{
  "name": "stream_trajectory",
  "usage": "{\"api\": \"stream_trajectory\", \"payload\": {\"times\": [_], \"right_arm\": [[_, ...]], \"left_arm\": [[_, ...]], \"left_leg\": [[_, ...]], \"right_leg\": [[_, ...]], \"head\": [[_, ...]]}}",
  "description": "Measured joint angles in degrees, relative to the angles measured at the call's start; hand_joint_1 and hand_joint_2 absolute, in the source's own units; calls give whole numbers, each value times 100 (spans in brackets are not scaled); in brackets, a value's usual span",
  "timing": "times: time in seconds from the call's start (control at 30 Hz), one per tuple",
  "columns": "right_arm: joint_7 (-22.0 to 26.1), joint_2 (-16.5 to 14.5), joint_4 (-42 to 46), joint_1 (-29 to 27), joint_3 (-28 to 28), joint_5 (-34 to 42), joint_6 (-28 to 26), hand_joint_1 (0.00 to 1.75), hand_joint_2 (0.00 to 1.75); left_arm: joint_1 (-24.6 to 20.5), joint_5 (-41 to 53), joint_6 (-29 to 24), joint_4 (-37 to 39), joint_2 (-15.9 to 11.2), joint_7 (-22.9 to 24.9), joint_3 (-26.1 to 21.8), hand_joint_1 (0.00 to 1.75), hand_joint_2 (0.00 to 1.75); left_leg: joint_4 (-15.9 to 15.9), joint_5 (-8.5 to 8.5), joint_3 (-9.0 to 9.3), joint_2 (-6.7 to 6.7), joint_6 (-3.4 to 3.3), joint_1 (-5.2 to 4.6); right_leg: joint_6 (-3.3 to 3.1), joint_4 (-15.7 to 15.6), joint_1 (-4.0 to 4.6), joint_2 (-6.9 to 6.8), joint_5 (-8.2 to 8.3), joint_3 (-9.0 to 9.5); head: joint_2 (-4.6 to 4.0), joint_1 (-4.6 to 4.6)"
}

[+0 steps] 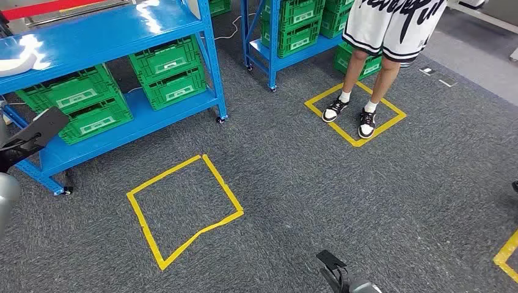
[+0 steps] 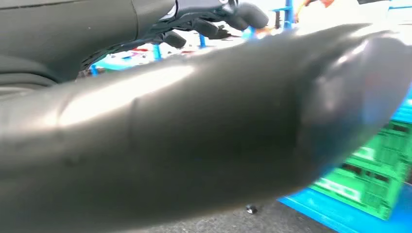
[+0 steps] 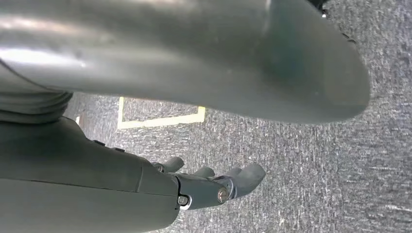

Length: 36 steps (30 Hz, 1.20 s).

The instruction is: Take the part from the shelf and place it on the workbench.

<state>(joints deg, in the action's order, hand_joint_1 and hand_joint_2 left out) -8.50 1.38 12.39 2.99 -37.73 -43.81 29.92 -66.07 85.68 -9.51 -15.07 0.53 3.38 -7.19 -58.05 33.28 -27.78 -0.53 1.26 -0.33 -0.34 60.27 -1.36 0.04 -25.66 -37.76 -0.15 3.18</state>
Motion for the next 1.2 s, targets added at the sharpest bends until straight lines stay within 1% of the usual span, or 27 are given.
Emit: {"api": "stream_trajectory", "payload": {"times": [0.07,0.1,0.17,0.2,0.23,0.27,0.3,0.33,0.37,0.4,0.47,0.5,0.57,0.6,0.67,0.7,0.73,0.77,0.83,0.87,0.9,0.93,0.97,1.03,1.07,1.1,1.2], "right_arm": [[2,0,0,4,-1,2,-1,0,0],[3,0,0,6,-2,3,-2,0,0],[0,0,0,4,-5,3,-3,0,0],[-2,0,0,-1,-6,4,-4,0,0],[-4,-1,0,-4,-7,5,-4,0,0],[-4,-3,0,-6,-7,6,-3,0,0],[-3,-5,0,-6,-7,7,-3,0,0],[0,-14,-2,-4,-7,8,-3,0,0],[3,-22,-6,0,-7,8,-6,0,0],[6,-30,-9,2,-9,8,-10,0,0],[10,-38,-13,0,-14,7,-16,0,0],[15,-39,-13,-4,-17,7,-5,0,0],[25,-44,-14,3,-23,6,54,0,0],[26,-43,-14,10,-27,3,86,0,0],[21,-40,-14,9,-39,-2,116,0,0],[20,-38,-14,0,-44,-5,119,0,0],[21,-37,-15,-9,-48,-6,123,0,0],[24,-37,-15,-17,-48,-8,127,0,0],[34,-38,-17,-31,-49,-20,133,0,0],[39,-39,-21,-37,-49,-33,133,0,0],[44,-40,-25,-41,-49,-50,133,0,0],[49,-41,-28,-48,-50,-70,133,0,0],[55,-42,-31,-52,-50,-86,133,0,0],[78,-43,-31,-58,-50,-109,133,0,0],[92,-43,-31,-53,-50,-118,133,0,0],[107,-44,-32,-47,-50,-131,132,0,0],[132,-44,-33,-48,-50,-186,129,0,0]], "left_arm": [[-17,3,0,-4,2,0,11,0,0],[-22,7,0,-7,3,-1,20,0,0],[-2,9,1,10,3,1,29,0,0],[24,12,1,16,3,2,31,0,0],[46,14,2,20,3,4,32,0,0],[58,18,2,21,3,7,32,0,0],[59,20,2,20,1,7,33,0,0],[54,21,2,19,-2,9,34,0,0],[47,24,2,19,-6,12,36,0,0],[40,29,2,18,-9,15,40,0,0],[30,41,2,10,-13,25,53,0,0],[27,48,2,-1,-9,31,60,0,0],[0,62,2,-17,-10,41,69,0,0],[-19,72,3,-20,-8,44,74,0,0],[-26,87,5,-11,-1,45,93,0,0],[-2,91,7,-7,4,46,104,0,0],[27,92,8,-3,7,49,113,0,0],[50,94,9,0,5,54,119,0,0],[66,95,6,5,0,66,122,0,0],[64,95,3,9,-5,76,124,0,0],[65,95,0,10,-18,91,126,0,0],[70,95,-3,11,-36,103,127,0,0],[73,96,-8,10,-58,114,128,0,0],[80,98,-15,-2,-109,118,131,0,0],[70,98,-17,-6,-146,120,132,0,0],[62,98,-17,-8,-188,131,134,0,0],[94,98,-16,14,-336,197,139,0,0]], "left_leg": [[-265,73,-135,8,27,6],[-600,168,-328,12,54,12],[-1421,347,-890,17,86,16],[-1693,336,-1136,18,85,17],[-1744,197,-1281,20,70,15],[-1566,-60,-1313,24,40,10],[-1202,-388,-1245,30,-4,-2],[-831,-641,-1132,40,-55,-19],[-505,-805,-1017,48,-100,-43],[-289,-851,-929,56,-137,-66],[-111,-777,-844,65,-186,-88],[-53,-751,-790,66,-208,-73],[35,-728,-656,62,-262,-37],[64,-710,-597,59,-285,-25],[76,-641,-520,61,-318,-24],[74,-596,-476,64,-317,-22],[70,-542,-421,67,-307,-16],[61,-485,-358,69,-288,-5],[31,-350,-234,67,-233,19],[8,-285,-187,68,-198,22],[-5,-225,-160,68,-159,18],[-14,-181,-137,69,-117,12],[-15,-152,-100,72,-79,7],[-64,-113,-61,72,-13,16],[-207,-98,-122,71,16,24],[-462,-67,-267,71,44,33],[-1426,183,-996,68,93,43]], "right_leg": [[-33,-6,-4,10,-35,50],[-59,-11,-6,21,-73,98],[-87,-13,-4,41,-154,192],[-90,-12,-1,55,-197,243],[-88,-12,3,69,-241,299],[-85,-14,8,83,-287,364],[-79,-17,13,94,-335,434],[-69,-26,15,100,-381,492],[-48,-38,19,107,-416,532],[-21,-54,12,112,-436,549],[50,-65,14,116,-420,569],[80,-53,10,107,-416,571],[127,144,22,79,-454,497],[143,389,21,67,-527,356],[173,1062,24,58,-733,-89],[189,1313,21,57,-789,-307],[207,1391,17,55,-750,-451],[220,1262,10,49,-596,-494],[246,579,-14,25,-58,-344],[235,253,-10,8,86,-256],[202,48,-2,-6,176,-188],[149,-32,12,-12,171,-154],[85,-43,30,-14,105,-136],[-18,-32,24,2,72,-56],[-53,-37,16,11,29,-4],[-79,-41,7,24,-11,58],[-115,-43,7,60,-178,250]], "head": [[0,-20],[0,-30],[0,-37],[0,-39],[0,-40],[0,-39],[0,-40],[0,-37],[0,-42],[0,-49],[0,-63],[0,-60],[0,-52],[0,-47],[0,-35],[0,-32],[0,-30],[0,-28],[0,-29],[0,-32],[0,-35],[0,-40],[0,-43],[0,-49],[0,-58],[0,-68],[0,-83]]}}
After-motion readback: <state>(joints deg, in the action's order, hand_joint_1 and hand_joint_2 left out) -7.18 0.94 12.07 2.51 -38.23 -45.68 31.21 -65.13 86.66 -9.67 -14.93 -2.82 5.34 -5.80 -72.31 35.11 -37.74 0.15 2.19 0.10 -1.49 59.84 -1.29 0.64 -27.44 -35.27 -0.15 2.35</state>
